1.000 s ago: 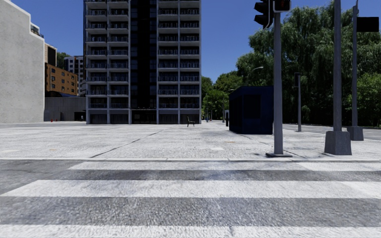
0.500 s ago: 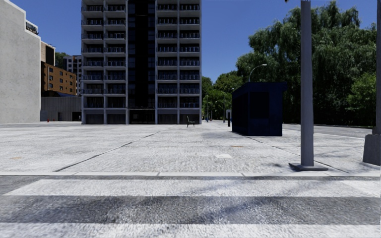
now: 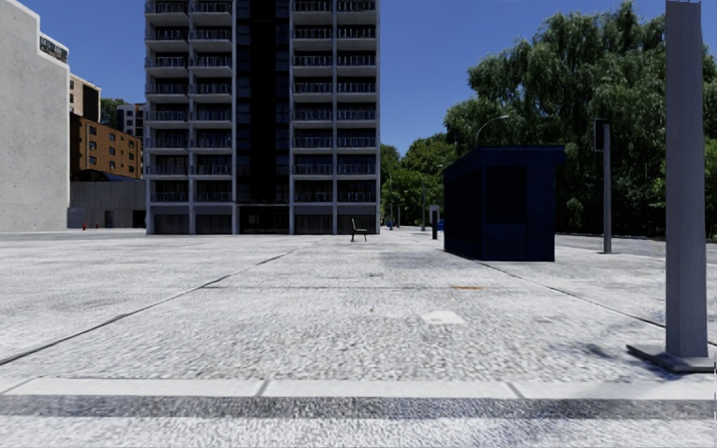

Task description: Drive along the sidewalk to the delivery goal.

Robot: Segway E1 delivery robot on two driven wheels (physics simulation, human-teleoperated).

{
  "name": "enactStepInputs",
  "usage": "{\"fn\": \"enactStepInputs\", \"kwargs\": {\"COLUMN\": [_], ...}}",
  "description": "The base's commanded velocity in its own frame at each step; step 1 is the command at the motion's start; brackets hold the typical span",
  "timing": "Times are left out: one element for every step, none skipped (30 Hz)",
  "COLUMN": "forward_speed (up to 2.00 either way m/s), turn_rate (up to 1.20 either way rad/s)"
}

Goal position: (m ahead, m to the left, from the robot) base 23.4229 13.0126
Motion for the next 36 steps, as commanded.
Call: {"fn": "enactStepInputs", "kwargs": {"forward_speed": [2.0,2.0,2.0,2.0,2.0,2.0,2.0,2.0,2.0,2.0,2.0,2.0,2.0,2.0,2.0,2.0,2.0,2.0,2.0,2.0,2.0,2.0,2.0,2.0,2.0,2.0,2.0,2.0,2.0,2.0,2.0,2.0,2.0,2.0,2.0,2.0], "turn_rate": [0.0,0.0,0.0,-0.02,-0.08,-0.11,-0.12,-0.12,-0.12,-0.13,-0.13,-0.13,-0.12,-0.06,0.0,0.0,0.0,0.0,0.0,0.0,0.0,0.0,0.0,0.0,0.0,0.0,0.0,0.0,0.0,0.0,-0.05,-0.09,-0.12,-0.12,-0.15,-0.16]}}
